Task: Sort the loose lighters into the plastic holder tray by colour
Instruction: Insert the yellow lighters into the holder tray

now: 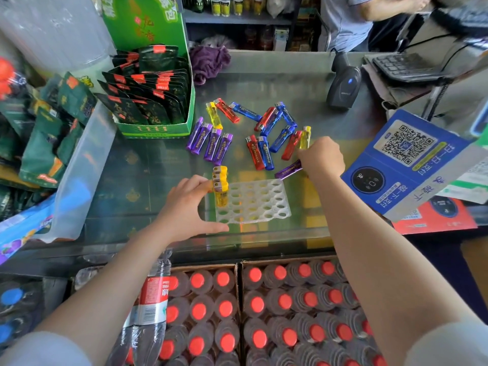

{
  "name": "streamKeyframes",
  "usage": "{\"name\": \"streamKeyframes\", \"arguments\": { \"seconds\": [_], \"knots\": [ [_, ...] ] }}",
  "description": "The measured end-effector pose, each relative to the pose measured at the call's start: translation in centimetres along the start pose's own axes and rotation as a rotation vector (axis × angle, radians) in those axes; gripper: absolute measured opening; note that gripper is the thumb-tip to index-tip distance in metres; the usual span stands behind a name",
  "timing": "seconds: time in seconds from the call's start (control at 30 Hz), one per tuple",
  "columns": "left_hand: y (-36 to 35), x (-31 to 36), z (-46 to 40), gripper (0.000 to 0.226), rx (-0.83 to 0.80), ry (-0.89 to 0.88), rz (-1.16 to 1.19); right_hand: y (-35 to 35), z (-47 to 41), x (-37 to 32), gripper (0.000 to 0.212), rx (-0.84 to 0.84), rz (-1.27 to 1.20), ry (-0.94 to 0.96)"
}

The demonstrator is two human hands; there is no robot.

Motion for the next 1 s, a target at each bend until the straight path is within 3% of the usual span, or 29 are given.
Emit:
{"name": "streamKeyframes", "arguments": {
  "seconds": [0.17, 0.3, 0.47, 0.77, 1.0],
  "knots": [
    [0.1, 0.1, 0.1, 0.080, 0.004, 0.006, -0.006, 0.2, 0.3, 0.5, 0.014, -0.102, -0.094, 0.008],
    [0.2, 0.3, 0.1, 0.076, 0.013, 0.007, 0.001, 1.6, 3.5, 0.1, 0.014, -0.109, -0.215, 0.159],
    [0.3, 0.4, 0.3, 0.076, 0.008, 0.011, 0.015, -0.5, 10.2, -0.4, 0.016, -0.200, -0.013, 0.446],
    [0.1, 0.4, 0.8, 0.085, 0.066, -0.002, 0.007, -0.6, 12.1, -4.3, 0.046, -0.060, 0.238, 0.676],
    [0.3, 0.3, 0.9, 0.105, 0.060, -0.006, 0.042, -1.5, 12.4, -5.5, 0.034, -0.067, 0.265, 0.650]
  ]
}}
Point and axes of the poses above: each hand's wrist, its own z-axis away from the middle knuckle, its own y-axis out of the back of the hand, x = y × z, the point moved 9 cm from there along -z, towards the middle knuckle, and after that the axes turned 5 degrees about z, right-handed, at the moved point
